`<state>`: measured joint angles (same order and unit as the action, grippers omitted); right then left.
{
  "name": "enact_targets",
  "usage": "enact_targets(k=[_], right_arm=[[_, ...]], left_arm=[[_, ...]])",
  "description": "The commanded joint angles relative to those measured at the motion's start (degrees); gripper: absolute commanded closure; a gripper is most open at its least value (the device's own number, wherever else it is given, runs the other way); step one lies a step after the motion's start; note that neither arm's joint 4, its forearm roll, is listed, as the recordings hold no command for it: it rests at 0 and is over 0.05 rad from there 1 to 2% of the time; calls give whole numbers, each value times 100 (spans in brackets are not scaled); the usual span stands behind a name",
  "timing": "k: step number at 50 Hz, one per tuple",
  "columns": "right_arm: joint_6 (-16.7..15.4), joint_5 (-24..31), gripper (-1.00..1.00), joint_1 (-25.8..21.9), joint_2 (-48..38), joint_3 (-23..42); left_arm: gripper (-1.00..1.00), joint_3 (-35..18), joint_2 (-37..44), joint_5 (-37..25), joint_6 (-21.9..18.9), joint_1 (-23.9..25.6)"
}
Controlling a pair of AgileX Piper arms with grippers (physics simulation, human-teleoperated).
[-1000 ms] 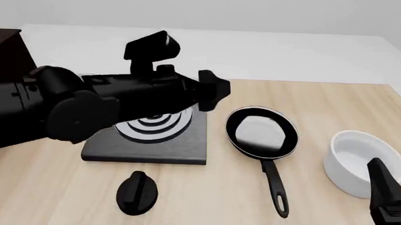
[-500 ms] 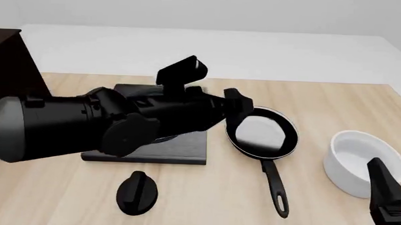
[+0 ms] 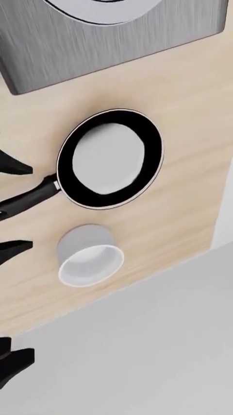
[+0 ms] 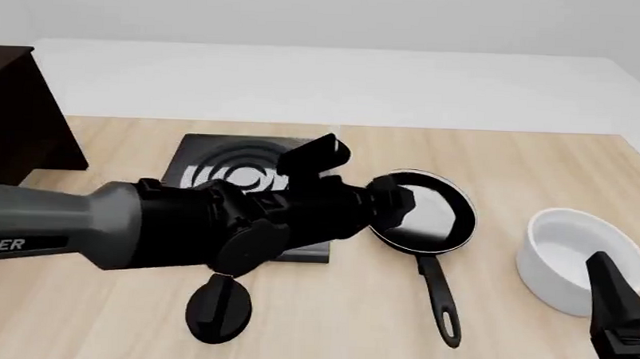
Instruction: Put the frying pan under the cabinet shelf.
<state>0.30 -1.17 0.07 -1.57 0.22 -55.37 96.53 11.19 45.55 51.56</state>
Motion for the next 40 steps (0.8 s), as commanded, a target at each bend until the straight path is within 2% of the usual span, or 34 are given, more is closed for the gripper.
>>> enact_targets(k=[1,12,40], right_arm=[[0,-1,-100,0,-2,0],[1,1,-100,0,1,0],[1,1,-100,-1,2,0]], left_arm=[[-100,-22,480,308,230,95],[-100,-118,980,561,494,272],[-100,-505,1820,891,763,495]])
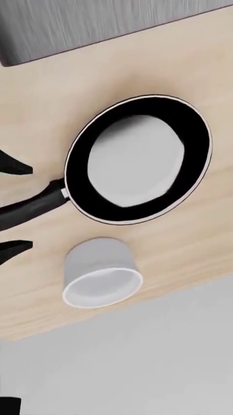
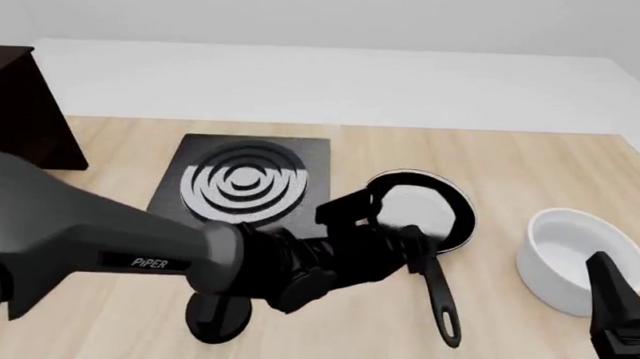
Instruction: Put the frying pan under the cabinet shelf.
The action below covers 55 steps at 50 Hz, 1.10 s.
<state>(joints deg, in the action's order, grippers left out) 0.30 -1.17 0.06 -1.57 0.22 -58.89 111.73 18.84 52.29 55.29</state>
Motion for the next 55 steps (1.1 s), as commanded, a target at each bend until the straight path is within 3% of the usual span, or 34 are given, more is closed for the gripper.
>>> enact_targets(k=[1,13,14,16,55], right_arm=[[-1,1,-100,1,2,0],[-1,-1,-100,-1,-2,0],[1,1,-100,1,1,0],[1,0,-100,0,0,0],[0,0,-100,0,-1,0]], left_arm=[[-100,-167,310,129,70,121],[-100,-356,625,246,248,329],[-100,-327,696,348,420,386],[-100,-398,711,288,323,372],[-100,-737,1590,780,940,682]])
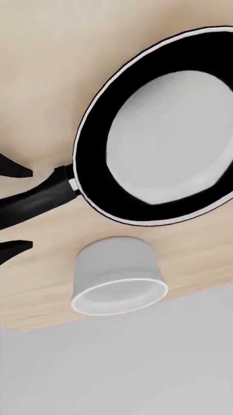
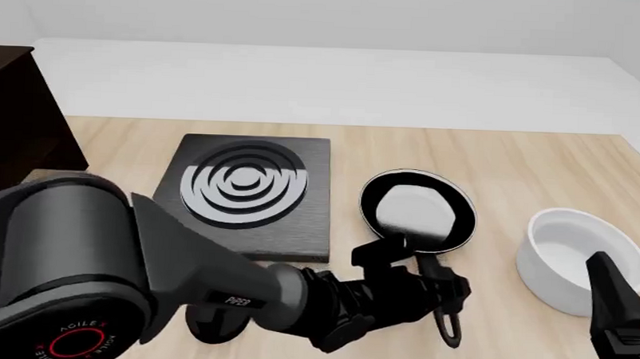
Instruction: Put the frying pan under the cabinet shelf.
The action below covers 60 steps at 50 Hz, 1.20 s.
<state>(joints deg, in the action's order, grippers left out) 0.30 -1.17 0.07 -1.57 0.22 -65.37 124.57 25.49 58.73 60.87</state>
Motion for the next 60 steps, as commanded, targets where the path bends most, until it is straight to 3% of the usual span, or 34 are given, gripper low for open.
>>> enact_targets(k=[1,13,14,29,41,60], right_arm=[[0,0,-100,0,0,0],[-1,0,-100,-1,0,0],[-1,0,-100,0,1,0],[0,1,-100,-1,3,0],[0,-1,-100,1,-1,0],[0,0,-100,-1,1,0]], left_arm=[[-100,-119,329,119,303,136],[-100,-326,765,386,538,182],[100,-313,788,434,556,196],[100,-76,503,459,652,-4],[100,692,-447,690,809,-117],[100,1167,-2319,80,283,-188]])
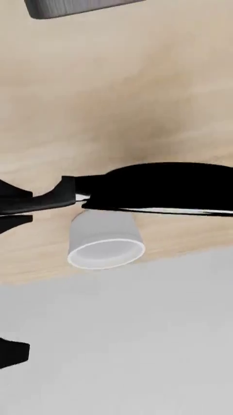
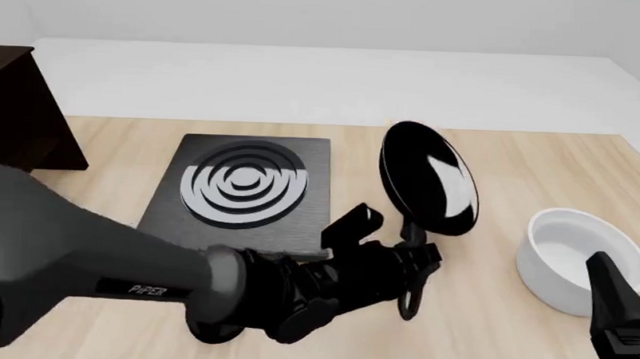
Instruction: Put the frying pan under the cabinet shelf.
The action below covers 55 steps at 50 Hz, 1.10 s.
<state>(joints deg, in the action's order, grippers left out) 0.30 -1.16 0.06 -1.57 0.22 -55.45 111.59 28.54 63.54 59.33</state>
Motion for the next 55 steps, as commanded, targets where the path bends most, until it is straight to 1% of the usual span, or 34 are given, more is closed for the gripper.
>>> enact_targets(k=[1,8,11,16,21,29,32,36,39,41,43,46,51,54,55], right_arm=[[0,0,-100,0,0,0],[0,0,-100,2,0,0],[-1,0,-100,1,0,0],[2,-1,-100,-2,-1,0],[3,-2,-100,-5,-3,0],[6,-4,-100,-10,-5,0],[7,-4,-100,-11,-6,0],[9,-5,-100,-14,-7,0],[10,-6,-100,-15,-8,-1],[10,-6,-100,-16,-9,-1],[11,-7,-100,-17,-9,-1],[0,0,-100,0,0,0],[0,0,-100,0,0,0],[0,0,-100,0,0,0],[0,0,-100,0,0,0]], left_arm=[[100,200,-1117,-257,-198,-27],[100,383,-1572,-352,-202,-114],[100,563,-1738,-251,-73,-184],[100,1042,-2062,57,316,-384],[100,1498,-2584,245,696,-650],[100,2041,-3451,149,978,-1125],[100,2174,-3732,12,987,-1247],[100,2449,-4102,-15,1170,-1480],[100,2638,-4296,14,1280,-1544],[100,2688,-4379,-19,1274,-1530],[100,2925,-4486,76,1424,-1647],[100,3209,-4531,295,1595,-1634],[100,3555,-4757,458,1767,-1671],[100,3660,-4961,349,1722,-1730],[100,3756,-4953,462,1833,-1760]])
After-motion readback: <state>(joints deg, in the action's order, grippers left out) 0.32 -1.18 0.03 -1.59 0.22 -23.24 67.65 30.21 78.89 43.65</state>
